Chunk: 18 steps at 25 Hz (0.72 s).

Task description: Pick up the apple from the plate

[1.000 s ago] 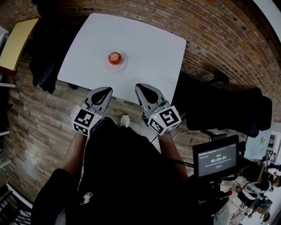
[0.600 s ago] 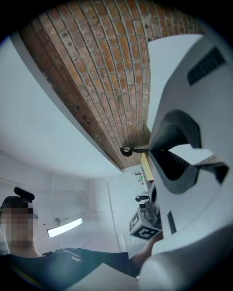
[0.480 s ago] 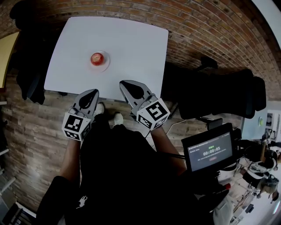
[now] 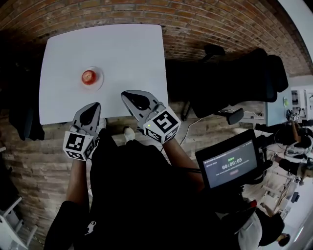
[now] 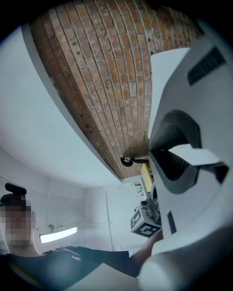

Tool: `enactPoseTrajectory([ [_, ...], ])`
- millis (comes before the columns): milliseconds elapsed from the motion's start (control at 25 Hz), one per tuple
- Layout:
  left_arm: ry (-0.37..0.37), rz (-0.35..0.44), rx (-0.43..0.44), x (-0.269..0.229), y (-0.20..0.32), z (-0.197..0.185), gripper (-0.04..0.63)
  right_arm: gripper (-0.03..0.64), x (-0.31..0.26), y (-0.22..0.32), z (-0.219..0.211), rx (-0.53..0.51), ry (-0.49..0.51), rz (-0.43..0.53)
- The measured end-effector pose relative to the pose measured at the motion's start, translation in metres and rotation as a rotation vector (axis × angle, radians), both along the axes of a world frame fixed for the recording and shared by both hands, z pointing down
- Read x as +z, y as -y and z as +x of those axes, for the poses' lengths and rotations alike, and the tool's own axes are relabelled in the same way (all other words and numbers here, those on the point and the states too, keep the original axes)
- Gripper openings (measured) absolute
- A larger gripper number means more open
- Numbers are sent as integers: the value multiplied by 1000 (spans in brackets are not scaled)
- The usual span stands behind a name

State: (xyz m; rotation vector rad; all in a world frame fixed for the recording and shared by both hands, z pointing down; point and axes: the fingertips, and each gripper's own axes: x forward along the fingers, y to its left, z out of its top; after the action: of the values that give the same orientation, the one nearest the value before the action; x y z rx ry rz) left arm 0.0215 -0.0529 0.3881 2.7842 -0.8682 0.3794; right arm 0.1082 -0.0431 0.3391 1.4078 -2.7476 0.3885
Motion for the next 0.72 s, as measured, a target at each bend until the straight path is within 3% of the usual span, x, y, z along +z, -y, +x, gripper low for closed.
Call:
enactPoseTrajectory([
  [320,2,9,134,-5,33,20,5,3,0,18,10,119,-10,-36],
  [720,30,-8,185,-2,73,1,5,3,-2,54,-9,164,-30,-62],
])
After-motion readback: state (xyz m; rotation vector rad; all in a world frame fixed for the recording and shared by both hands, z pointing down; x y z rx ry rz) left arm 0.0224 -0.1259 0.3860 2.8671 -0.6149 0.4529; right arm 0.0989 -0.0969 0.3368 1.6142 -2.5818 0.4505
